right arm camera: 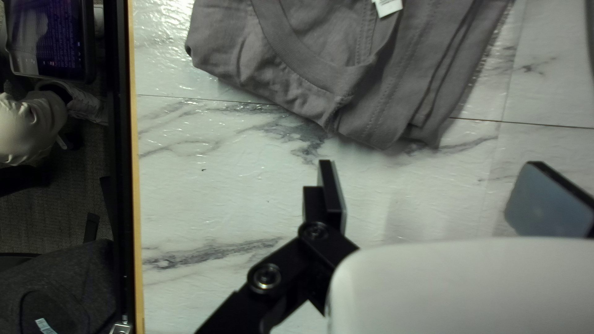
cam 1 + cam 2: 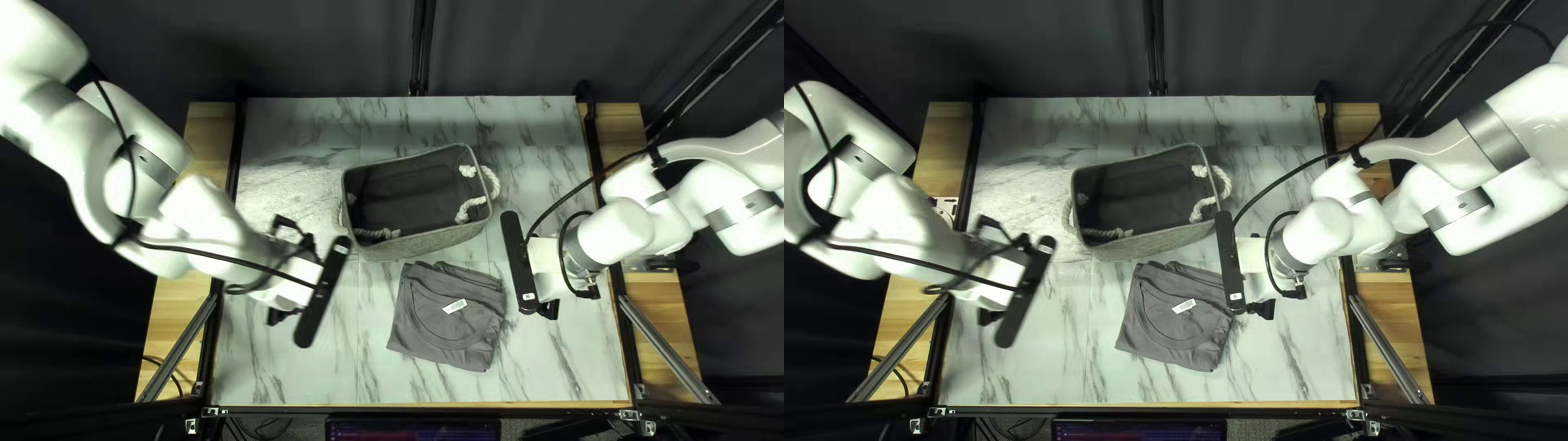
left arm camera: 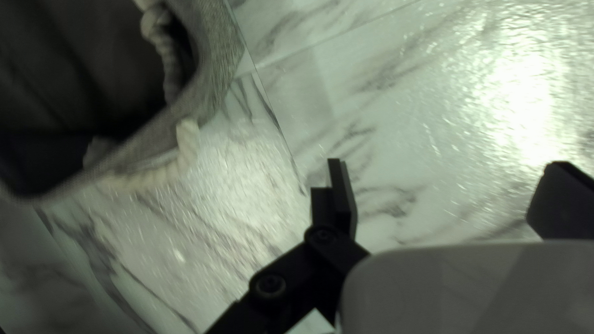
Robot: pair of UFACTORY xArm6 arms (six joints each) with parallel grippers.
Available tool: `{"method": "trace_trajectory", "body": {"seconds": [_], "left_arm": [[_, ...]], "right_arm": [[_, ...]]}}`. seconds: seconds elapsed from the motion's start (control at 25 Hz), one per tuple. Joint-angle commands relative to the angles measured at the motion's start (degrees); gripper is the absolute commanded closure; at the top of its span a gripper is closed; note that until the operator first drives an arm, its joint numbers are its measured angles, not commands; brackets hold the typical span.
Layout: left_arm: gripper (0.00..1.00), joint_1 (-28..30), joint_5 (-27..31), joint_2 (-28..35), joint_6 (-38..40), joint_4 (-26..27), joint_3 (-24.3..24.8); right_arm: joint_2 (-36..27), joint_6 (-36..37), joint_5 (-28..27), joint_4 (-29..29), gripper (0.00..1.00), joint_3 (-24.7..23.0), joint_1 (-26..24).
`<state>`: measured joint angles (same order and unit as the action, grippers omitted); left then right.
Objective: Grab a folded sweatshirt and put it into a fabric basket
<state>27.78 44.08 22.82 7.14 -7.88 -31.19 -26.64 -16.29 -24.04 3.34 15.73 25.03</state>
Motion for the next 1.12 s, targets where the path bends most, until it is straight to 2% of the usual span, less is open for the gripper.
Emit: {"method": "trace_trajectory", "body": {"seconds": [0.04,0.2,0.28,0.44,0.68,0.72,0.92,1.12], "left_arm": [[0.00,-1.89,-5.51,-6.56,-9.08,1.84,-3.61],[0.00,-3.20,-11.94,-9.76,-17.99,1.41,-2.85],[0.00,-5.18,-14.49,-11.10,-26.51,3.71,-3.04],[0.00,-7.31,-11.35,-13.08,-34.50,5.76,-7.69],[0.00,-7.84,-10.09,-14.70,-42.65,7.49,-9.57],[0.00,-7.53,-10.95,-15.53,-42.81,6.55,-9.58],[0.00,-6.71,-11.81,-17.41,-44.22,5.00,-10.49],[0.00,-7.25,-11.71,-17.55,-43.46,4.82,-10.33]], "right_arm": [[-0.57,2.22,2.15,3.10,0.00,-1.76,0.61],[2.26,2.67,5.43,4.73,0.00,-2.08,1.44],[5.27,3.32,6.51,5.42,0.00,-0.68,1.70],[7.87,4.44,6.01,6.12,0.00,1.36,2.00],[10.75,4.55,7.99,7.65,0.00,2.09,3.75],[11.27,3.55,8.29,6.96,0.00,2.29,4.19],[10.38,-7.30,5.72,-5.62,0.00,3.35,4.86],[11.09,-14.71,0.41,-14.94,0.00,7.06,6.19]]}}
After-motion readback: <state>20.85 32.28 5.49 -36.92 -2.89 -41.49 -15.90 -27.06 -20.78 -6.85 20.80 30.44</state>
